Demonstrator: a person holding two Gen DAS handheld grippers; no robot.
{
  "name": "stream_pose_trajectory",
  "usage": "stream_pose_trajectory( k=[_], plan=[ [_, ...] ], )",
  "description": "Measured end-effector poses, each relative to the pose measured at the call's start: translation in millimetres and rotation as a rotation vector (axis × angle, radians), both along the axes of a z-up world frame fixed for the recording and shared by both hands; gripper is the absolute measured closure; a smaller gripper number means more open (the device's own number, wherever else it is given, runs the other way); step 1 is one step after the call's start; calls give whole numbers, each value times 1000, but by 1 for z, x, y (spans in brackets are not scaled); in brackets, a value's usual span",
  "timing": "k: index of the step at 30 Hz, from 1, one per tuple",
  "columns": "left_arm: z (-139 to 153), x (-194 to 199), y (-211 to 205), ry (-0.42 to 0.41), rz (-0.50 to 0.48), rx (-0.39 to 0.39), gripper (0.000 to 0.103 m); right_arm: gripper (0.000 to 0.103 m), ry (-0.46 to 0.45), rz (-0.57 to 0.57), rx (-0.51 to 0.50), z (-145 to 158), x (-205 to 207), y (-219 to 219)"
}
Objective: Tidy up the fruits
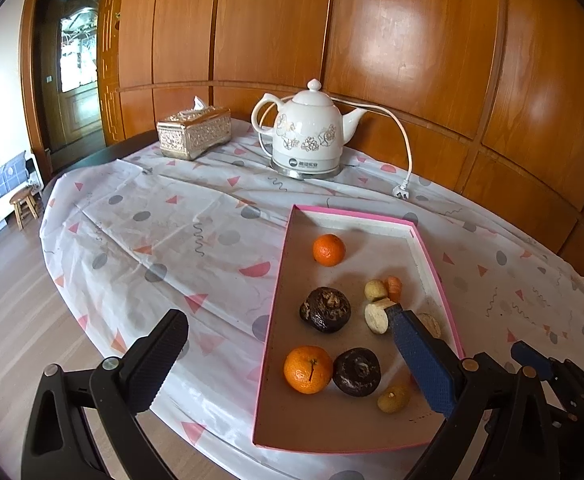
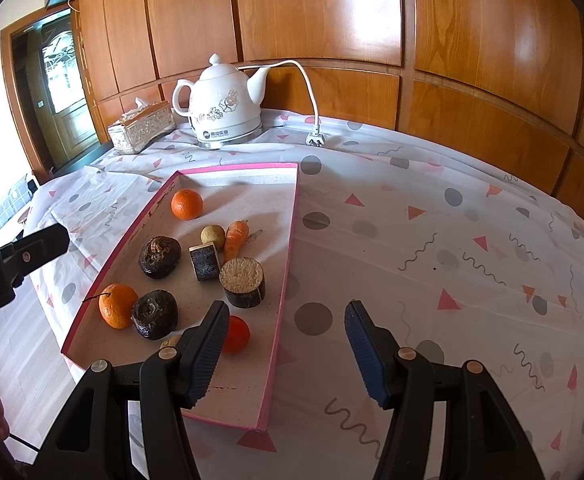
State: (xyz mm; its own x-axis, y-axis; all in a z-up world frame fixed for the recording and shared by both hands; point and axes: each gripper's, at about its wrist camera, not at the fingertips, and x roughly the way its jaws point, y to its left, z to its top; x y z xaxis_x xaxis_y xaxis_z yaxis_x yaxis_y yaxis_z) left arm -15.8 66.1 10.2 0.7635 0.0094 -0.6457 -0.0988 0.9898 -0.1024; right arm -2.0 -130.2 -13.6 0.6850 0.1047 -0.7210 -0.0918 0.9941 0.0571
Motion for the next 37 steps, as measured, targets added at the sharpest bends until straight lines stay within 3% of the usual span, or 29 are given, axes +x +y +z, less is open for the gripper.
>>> stream_pose_trajectory(
  k=[13, 37],
  plan=[
    [6, -3, -1, -41, 23, 36, 0, 42, 1, 2, -4, 0, 0, 1],
    [4, -2, -5, -32, 7, 37, 0, 42, -11, -3, 0, 3, 1, -5]
  ],
)
